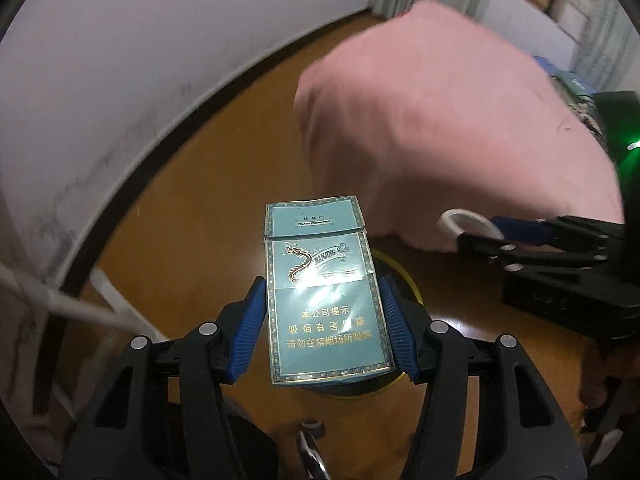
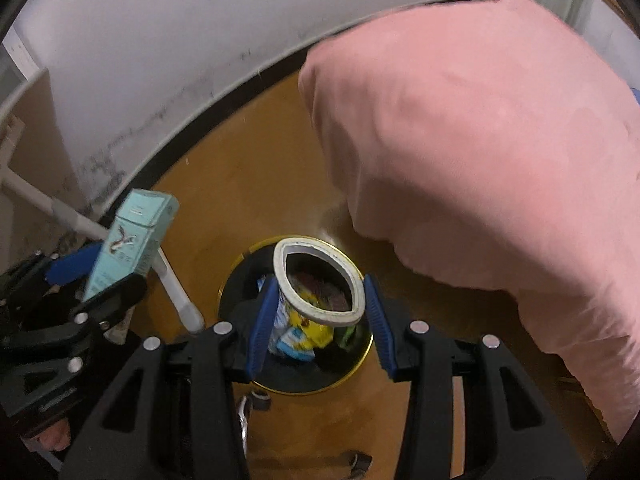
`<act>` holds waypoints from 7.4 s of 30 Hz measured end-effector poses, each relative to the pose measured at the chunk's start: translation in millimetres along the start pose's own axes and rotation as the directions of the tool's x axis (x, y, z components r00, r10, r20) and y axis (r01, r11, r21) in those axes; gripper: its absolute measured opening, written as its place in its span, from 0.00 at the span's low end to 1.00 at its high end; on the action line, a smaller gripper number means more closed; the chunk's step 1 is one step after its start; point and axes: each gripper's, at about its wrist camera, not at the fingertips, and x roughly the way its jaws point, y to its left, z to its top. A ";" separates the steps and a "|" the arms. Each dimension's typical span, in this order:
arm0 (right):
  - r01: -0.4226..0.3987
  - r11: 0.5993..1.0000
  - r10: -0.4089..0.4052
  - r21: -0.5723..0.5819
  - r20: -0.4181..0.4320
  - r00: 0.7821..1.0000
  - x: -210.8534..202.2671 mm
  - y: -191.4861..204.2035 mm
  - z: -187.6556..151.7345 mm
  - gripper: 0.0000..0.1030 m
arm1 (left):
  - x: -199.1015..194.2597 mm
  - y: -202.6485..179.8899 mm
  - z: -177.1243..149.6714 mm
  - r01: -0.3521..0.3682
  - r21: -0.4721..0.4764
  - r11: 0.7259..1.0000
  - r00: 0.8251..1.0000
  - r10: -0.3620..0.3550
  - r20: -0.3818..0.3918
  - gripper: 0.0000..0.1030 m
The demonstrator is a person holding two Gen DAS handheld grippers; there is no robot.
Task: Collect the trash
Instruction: 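Carry the teal pack and tape roll over the bin and open both tools, then move both open tools back to the desk, then grasp the white tube with the left tool while the right tool grasps the bottle cap, then carry the tube and bottle cap over the bin and open both tools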
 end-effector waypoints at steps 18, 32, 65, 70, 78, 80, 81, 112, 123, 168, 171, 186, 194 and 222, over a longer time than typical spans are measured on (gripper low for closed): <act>-0.010 1.000 0.012 0.019 -0.098 0.995 32.6 2.3 -7.5 0.42 | 35.3 5.5 -16.3 0.075 -0.027 0.997 0.994 -0.077 -0.080 0.54; -0.022 1.000 0.024 0.014 -0.093 0.995 28.9 10.9 -8.2 0.42 | 31.2 9.3 -15.8 0.093 -0.045 0.995 0.993 -0.096 -0.072 0.62; -0.057 0.997 0.056 0.051 0.022 0.998 -25.5 13.9 -3.5 0.73 | -63.1 -11.1 -6.1 0.114 0.066 0.991 0.992 -0.118 0.046 0.90; -0.005 1.000 0.001 0.026 0.171 0.985 -91.9 15.7 11.4 0.83 | -163.1 -16.6 0.5 0.151 0.126 0.981 0.970 -0.171 0.172 0.91; -0.070 0.984 0.123 -0.165 0.337 0.933 -182.7 117.8 43.6 0.84 | -301.7 99.9 -19.8 -0.091 0.036 0.995 0.914 0.069 0.400 0.93; -0.105 0.959 0.196 -0.263 0.347 0.917 -195.2 170.6 51.6 0.87 | -321.5 156.9 -33.2 -0.181 -0.066 0.981 0.896 0.193 0.400 0.93; -0.128 0.945 0.232 -0.302 0.341 0.911 -197.8 193.0 54.7 0.87 | -330.5 189.6 -44.3 -0.233 -0.127 0.964 0.882 0.265 0.389 0.93; -0.326 0.485 0.475 -0.811 -0.069 0.877 -109.7 699.9 53.6 0.31 | -363.9 526.8 -176.3 -0.400 -0.841 0.364 0.796 0.594 -0.122 0.93; -0.351 0.488 0.493 -0.799 -0.079 0.866 -118.3 647.2 56.1 0.31 | -336.0 547.0 -162.2 -0.488 -0.841 0.234 0.745 0.614 -0.261 0.93; -0.041 0.999 0.033 0.030 0.237 0.971 -113.2 29.5 39.0 0.31 | -168.3 -2.3 33.5 -0.045 0.075 0.996 0.963 0.024 0.267 0.20; -0.030 0.997 0.015 0.070 0.200 0.980 -93.7 9.6 30.9 0.31 | -129.6 -18.5 23.8 -0.023 0.104 0.994 0.977 0.000 0.212 0.20; -0.036 0.994 0.051 0.106 -0.145 0.988 42.3 -14.0 -3.6 0.31 | 42.8 -4.6 6.1 0.017 -0.021 1.000 0.989 -0.020 -0.144 0.20; -0.044 0.992 0.065 0.122 -0.174 0.982 63.9 -4.9 -12.6 0.31 | 54.3 -4.7 -0.5 0.024 -0.029 0.999 0.986 -0.029 -0.167 0.20; -0.028 0.994 0.046 0.110 -0.163 0.986 59.5 -2.4 -20.2 0.47 | 49.6 -4.3 -2.1 0.052 -0.047 0.998 0.983 -0.059 -0.173 0.20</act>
